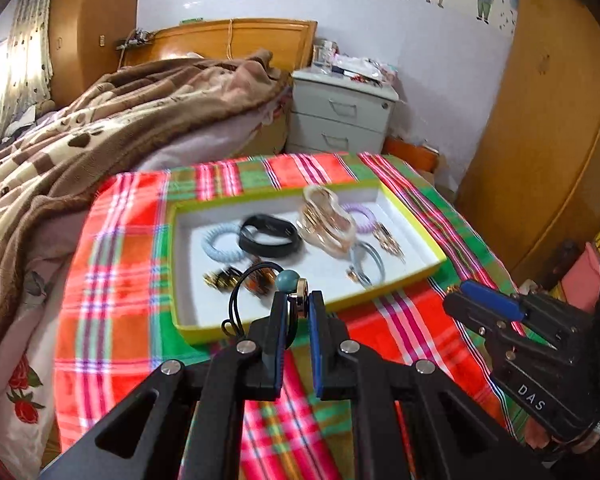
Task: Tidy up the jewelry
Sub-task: 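Carry the ring and black hair tie into the box and open both grippers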
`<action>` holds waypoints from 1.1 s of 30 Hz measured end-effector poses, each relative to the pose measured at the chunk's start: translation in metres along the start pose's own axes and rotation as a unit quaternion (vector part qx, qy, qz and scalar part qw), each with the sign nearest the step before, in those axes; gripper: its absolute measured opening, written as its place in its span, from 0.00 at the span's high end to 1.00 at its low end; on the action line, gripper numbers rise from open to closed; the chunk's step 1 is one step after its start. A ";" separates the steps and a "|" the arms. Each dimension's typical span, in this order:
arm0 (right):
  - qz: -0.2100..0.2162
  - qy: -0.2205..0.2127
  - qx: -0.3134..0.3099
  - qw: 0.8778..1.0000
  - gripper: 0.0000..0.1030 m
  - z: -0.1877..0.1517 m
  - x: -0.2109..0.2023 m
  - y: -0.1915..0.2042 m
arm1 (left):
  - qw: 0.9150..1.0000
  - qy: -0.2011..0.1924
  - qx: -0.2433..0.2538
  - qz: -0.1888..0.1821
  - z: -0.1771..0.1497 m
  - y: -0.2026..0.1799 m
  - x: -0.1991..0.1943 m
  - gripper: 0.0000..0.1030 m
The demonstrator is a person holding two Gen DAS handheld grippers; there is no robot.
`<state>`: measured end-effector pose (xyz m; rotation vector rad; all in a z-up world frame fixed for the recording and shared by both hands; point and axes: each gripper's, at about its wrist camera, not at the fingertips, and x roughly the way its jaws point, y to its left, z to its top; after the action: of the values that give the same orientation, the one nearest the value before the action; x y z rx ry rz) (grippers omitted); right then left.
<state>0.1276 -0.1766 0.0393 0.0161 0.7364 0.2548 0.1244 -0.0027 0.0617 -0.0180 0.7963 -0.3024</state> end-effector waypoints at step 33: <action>0.032 0.085 -0.023 0.996 0.78 0.027 0.110 0.026 | 0.996 0.083 -0.007 0.018 0.041 0.049 0.108 0.89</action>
<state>0.2180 -0.1235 -0.0103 -0.0252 0.9008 0.3378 0.2377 0.0108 0.0084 0.0097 0.9625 -0.2661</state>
